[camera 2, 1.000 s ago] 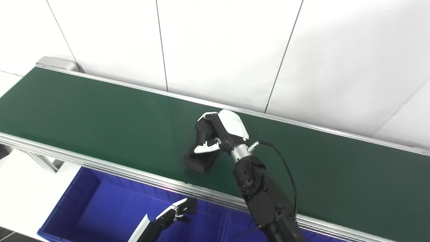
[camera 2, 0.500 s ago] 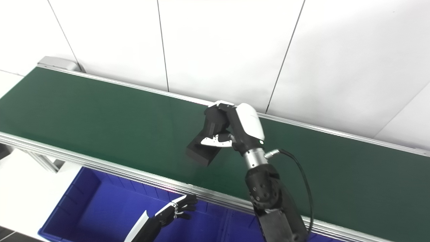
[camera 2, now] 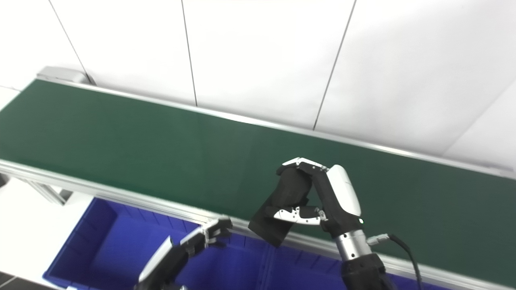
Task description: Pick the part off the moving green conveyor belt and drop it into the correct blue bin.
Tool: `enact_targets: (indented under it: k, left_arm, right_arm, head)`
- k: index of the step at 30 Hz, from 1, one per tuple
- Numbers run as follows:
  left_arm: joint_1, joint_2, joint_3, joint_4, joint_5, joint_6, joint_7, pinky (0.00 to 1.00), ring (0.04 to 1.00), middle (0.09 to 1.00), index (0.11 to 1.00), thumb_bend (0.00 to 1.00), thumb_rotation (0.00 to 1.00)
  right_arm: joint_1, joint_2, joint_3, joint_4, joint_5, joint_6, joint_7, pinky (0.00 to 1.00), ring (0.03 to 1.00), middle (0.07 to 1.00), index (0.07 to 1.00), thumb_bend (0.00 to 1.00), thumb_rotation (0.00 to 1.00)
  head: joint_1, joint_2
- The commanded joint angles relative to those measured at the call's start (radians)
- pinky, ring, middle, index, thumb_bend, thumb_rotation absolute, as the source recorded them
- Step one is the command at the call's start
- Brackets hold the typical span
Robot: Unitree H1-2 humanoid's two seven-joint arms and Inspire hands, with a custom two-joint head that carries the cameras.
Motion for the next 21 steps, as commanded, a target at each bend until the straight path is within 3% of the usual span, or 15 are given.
enact_targets:
  k: [1,7,11,21]
  left_arm:
    - [-0.006,-0.007,0.016,-0.040,-0.016,0.011,-0.040,0.76,0.848,0.897,0.902,1.00,0.55]
    - [-0.026,-0.024,0.058,-0.084,-0.029,0.073,-0.105,0.76,0.857,0.902,0.901,1.00,0.54]
    - [-0.028,-0.030,0.091,-0.095,-0.022,0.089,-0.130,0.75,0.851,0.894,0.900,1.00,0.56]
    - [-0.014,0.008,0.155,-0.145,-0.052,0.164,-0.213,0.73,0.825,0.873,0.889,1.00,0.58]
  right_arm:
    - [0.012,-0.010,-0.018,-0.067,0.026,-0.010,0.009,0.34,0.373,0.479,0.566,0.50,0.00]
    - [0.134,-0.057,-0.053,-0.133,0.040,-0.001,0.040,0.35,0.373,0.485,0.567,0.50,0.00]
    - [0.191,-0.086,-0.067,-0.103,0.039,-0.037,0.042,0.34,0.368,0.482,0.568,0.50,0.00]
    - [0.214,-0.147,-0.042,-0.043,-0.031,0.008,0.120,0.39,0.383,0.489,0.565,0.50,0.00]
  head:
    - [-0.004,0.008]
    - [-0.037,0.054]
    - [-0.058,0.087]
    - [-0.100,0.113]
